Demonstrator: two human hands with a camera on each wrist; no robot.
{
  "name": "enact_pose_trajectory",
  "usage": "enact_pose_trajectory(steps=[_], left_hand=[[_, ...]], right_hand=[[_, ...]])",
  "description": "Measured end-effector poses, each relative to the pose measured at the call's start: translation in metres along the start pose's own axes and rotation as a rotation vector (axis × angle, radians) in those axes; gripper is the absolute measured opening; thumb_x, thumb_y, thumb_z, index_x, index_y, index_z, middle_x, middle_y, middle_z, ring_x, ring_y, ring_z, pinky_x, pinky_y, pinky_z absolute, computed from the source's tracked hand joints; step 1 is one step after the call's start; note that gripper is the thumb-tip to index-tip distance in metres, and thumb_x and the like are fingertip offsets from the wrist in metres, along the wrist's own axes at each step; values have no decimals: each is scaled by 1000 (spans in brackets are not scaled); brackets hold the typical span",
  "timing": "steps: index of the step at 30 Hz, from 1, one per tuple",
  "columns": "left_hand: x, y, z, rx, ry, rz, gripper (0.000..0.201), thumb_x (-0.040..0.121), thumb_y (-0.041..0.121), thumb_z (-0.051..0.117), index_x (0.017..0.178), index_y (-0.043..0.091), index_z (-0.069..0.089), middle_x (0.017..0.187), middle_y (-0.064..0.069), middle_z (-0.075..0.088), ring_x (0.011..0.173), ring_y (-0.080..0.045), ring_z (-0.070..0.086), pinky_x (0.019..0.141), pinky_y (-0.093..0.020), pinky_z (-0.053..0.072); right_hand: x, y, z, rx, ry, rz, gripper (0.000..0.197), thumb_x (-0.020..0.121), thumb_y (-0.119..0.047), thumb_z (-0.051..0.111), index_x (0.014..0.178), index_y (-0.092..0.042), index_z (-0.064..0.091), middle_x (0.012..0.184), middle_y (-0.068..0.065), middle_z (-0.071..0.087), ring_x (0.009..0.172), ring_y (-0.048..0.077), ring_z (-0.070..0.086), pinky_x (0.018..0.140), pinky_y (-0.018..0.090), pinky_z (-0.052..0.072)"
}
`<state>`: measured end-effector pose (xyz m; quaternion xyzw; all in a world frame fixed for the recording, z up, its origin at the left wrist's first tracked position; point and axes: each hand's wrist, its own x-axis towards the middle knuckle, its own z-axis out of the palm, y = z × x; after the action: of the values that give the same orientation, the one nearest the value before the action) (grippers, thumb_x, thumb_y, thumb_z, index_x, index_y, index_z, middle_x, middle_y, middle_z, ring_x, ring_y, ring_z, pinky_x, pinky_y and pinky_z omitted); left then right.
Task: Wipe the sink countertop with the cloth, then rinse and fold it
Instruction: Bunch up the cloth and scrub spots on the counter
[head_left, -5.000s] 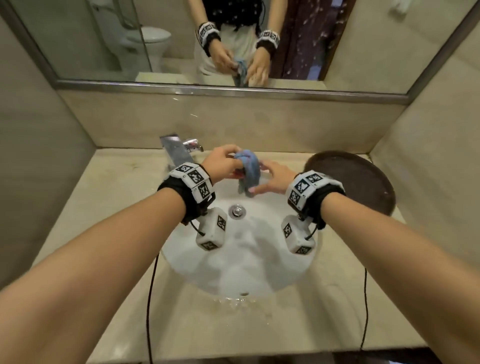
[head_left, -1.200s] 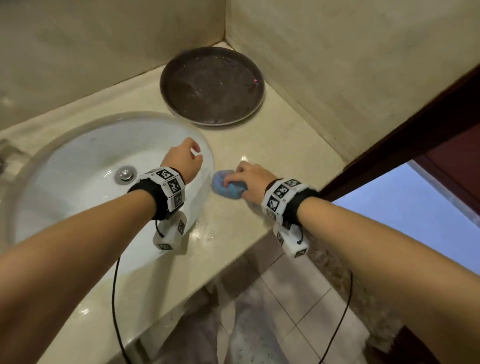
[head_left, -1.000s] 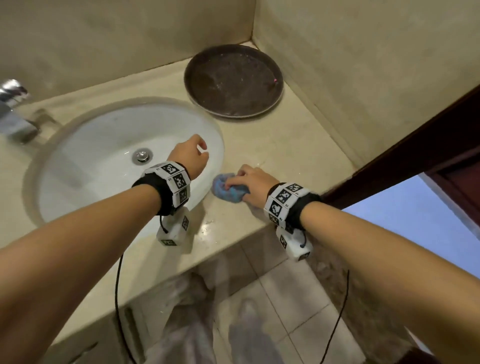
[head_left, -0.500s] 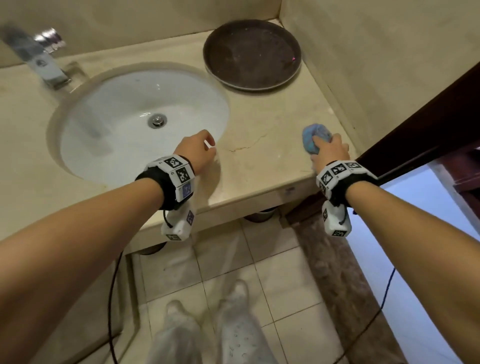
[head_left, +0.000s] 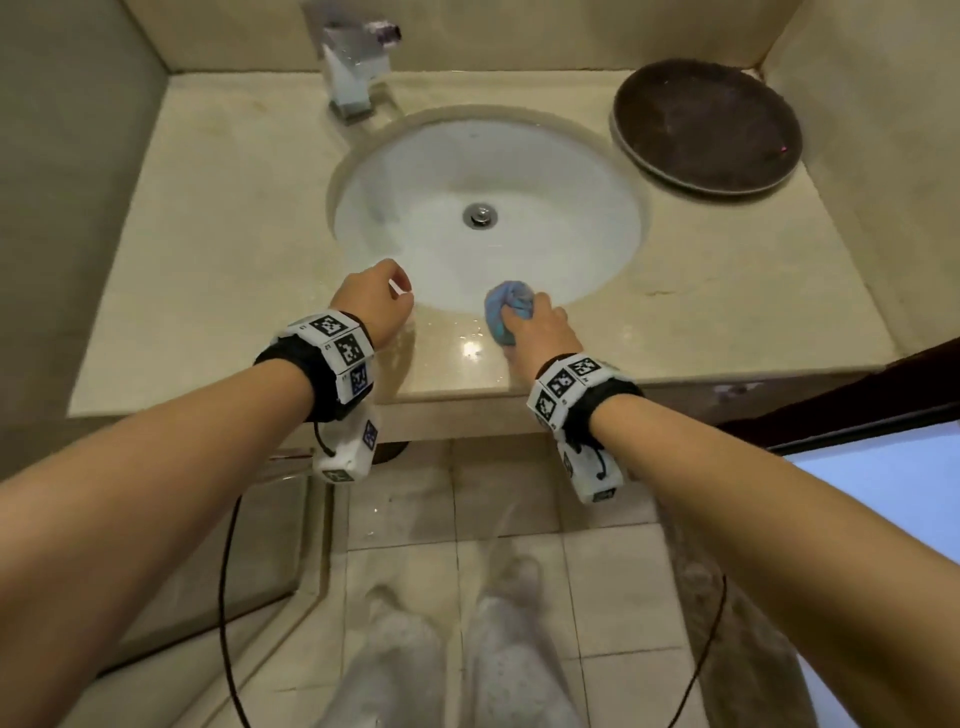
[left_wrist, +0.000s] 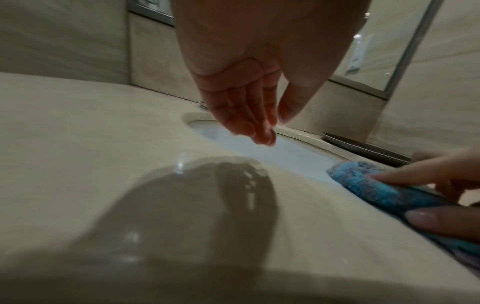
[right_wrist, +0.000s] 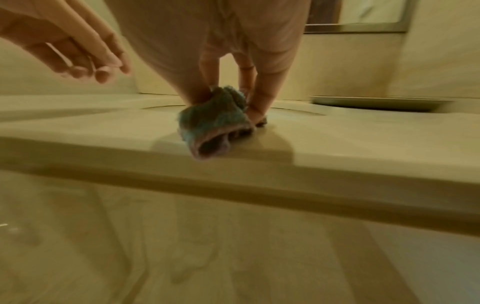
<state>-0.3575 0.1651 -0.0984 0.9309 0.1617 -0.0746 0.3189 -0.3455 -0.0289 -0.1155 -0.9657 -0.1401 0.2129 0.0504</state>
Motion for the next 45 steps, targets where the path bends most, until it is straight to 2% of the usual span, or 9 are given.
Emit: enact_pose_trajectory(steps=[7, 10, 12, 15, 18, 33, 36, 40, 45], left_hand=[[-30, -115, -77, -69, 117, -141, 20, 88, 18, 48, 104, 13, 60, 96, -13, 71, 90, -31, 66, 83, -37, 54], [-36, -148, -99, -115, 160, -183, 19, 88, 18, 49, 103, 13, 60, 97, -13, 71, 91, -31, 65, 84, -38, 54], [-37, -164, -108, -136, 185, -209, 18, 87, 17, 50, 101, 14, 60, 96, -13, 71, 90, -32, 66, 83, -39, 54], [-32, -178, -117, -199, 218, -246, 16, 85, 17, 51, 97, 15, 61, 94, -12, 72, 89, -32, 67, 83, -39, 54], [-22, -186, -124, -218, 251, -270, 15, 86, 17, 51, 98, 13, 61, 94, -12, 72, 87, -31, 67, 81, -35, 53], [7, -222, -156, -312, 589, -564, 14, 85, 10, 54, 94, 9, 65, 80, -15, 70, 83, -30, 67, 85, -34, 52], [13, -225, -155, -348, 597, -591, 11, 84, 10, 55, 89, 14, 63, 78, -16, 69, 76, -29, 66, 83, -37, 54], [30, -220, -155, -372, 565, -612, 13, 86, 12, 55, 79, 23, 59, 74, -8, 66, 72, -30, 66, 78, -38, 56], [56, -212, -155, -397, 591, -601, 17, 86, 12, 54, 75, 24, 57, 74, -10, 66, 45, -2, 56, 64, -29, 52]], right_hand=[[6, -156, 19, 20, -56, -234, 59, 92, -19, 52, 145, -27, 26, 145, 16, 23, 125, 36, 34, 99, 41, 40], [8, -196, 20, 62, 28, -335, 55, 94, -24, 50, 144, -26, 28, 139, 17, 32, 121, 36, 40, 93, 40, 43], [11, -209, 20, -26, 119, -424, 57, 92, -22, 51, 144, -22, 28, 148, 16, 26, 129, 37, 33, 99, 42, 40], [20, -211, 23, -296, -12, -605, 63, 97, -27, 43, 151, -19, 10, 160, 13, -6, 147, 34, -1, 120, 47, 13], [39, -206, 24, -438, -103, -685, 68, 98, -43, 30, 152, -19, -4, 159, 11, -17, 147, 29, -15, 120, 45, -1], [126, -303, 18, -681, -171, -1298, 64, 98, -50, 22, 151, -25, -3, 160, 5, -12, 148, 27, -10, 118, 51, 3], [158, -312, 3, -664, -162, -1237, 61, 97, -51, 21, 150, -32, -2, 160, -1, -12, 149, 23, -11, 115, 58, 3], [225, -315, -30, -533, -210, -958, 61, 95, -56, 19, 148, -39, -3, 159, -6, -18, 148, 21, -16, 114, 61, -3], [310, -287, -75, -490, -162, -623, 65, 92, -61, 21, 148, -39, -5, 158, -6, -21, 147, 22, -18, 114, 61, -4]])
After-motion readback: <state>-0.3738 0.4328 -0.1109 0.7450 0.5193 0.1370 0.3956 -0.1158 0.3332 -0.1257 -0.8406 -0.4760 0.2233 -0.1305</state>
